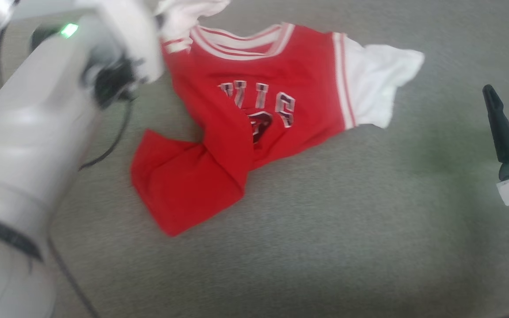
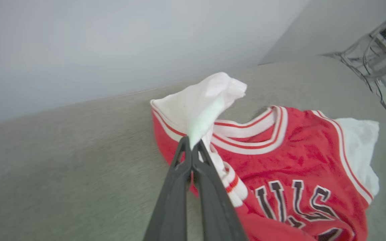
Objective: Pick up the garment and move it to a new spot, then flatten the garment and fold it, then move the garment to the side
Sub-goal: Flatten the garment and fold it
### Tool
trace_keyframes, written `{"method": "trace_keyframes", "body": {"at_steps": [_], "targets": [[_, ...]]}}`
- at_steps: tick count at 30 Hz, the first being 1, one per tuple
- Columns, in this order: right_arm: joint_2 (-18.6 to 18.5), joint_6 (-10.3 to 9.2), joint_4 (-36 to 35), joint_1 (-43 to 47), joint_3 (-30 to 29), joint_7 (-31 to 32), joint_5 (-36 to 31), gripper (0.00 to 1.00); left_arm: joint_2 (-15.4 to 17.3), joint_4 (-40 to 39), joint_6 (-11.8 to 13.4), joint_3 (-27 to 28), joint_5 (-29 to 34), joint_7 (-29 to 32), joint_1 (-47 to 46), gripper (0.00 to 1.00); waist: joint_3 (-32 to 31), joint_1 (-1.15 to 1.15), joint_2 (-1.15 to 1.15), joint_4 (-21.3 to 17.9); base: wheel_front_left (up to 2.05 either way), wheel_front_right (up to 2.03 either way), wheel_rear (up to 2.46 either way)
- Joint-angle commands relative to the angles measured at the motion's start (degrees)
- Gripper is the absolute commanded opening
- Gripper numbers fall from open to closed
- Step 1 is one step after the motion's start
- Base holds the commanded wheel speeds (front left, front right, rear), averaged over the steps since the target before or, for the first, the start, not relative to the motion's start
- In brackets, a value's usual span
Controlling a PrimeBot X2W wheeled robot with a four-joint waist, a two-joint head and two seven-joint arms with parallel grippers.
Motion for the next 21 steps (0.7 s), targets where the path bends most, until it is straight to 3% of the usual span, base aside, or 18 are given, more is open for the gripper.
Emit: {"method": "trace_keyframes", "body": {"at_steps": [1,12,18,19,20,21], "targets": [[-0.16,-0.04,-0.56,0.74,-0.28,0.52,0.22,1.0,0.86,0.74,0.44,1.18,-1.39,-1.32,2.21,0.0,-1.59,0.0,0.0,2.46,0.0,0.0,0.0],[-1.07,-0.04,-5.18,3.04,-5.18,5.31,-1.66,1.0,5.72,3.28,-0.07,8.04,-9.2,-9.63,17.96,0.0,-2.23,0.0,0.0,7.42,0.0,0.0,0.0],[-2.09,-0.04,-7.71,4.17,-6.96,8.9,-2.26,1.0,5.6,1.63,-0.4,8.11,-9.03,-11.56,20.9,0.0,-2.45,0.0,0.0,9.58,0.0,0.0,0.0],[-2.27,-0.04,-8.05,4.13,-6.95,9.53,-2.35,1.0,5.4,1.1,-0.41,8.11,-9.04,-11.9,21.02,0.11,-2.61,0.0,0.0,9.97,0.0,0.0,0.0],[-2.56,-0.04,-8.37,4.07,-6.84,10.31,-2.52,1.0,5.23,0.52,-0.48,7.86,-8.65,-12.52,21.17,0.42,-2.77,0.0,0.0,10.41,0.0,0.0,0.0],[-2.92,-0.04,-8.72,3.91,-6.5,11.2,-2.7,1.0,5.11,0.03,-0.54,7.73,-8.32,-13.4,21.28,0.89,-2.98,0.0,0.0,10.89,0.0,0.0,0.0]]}}
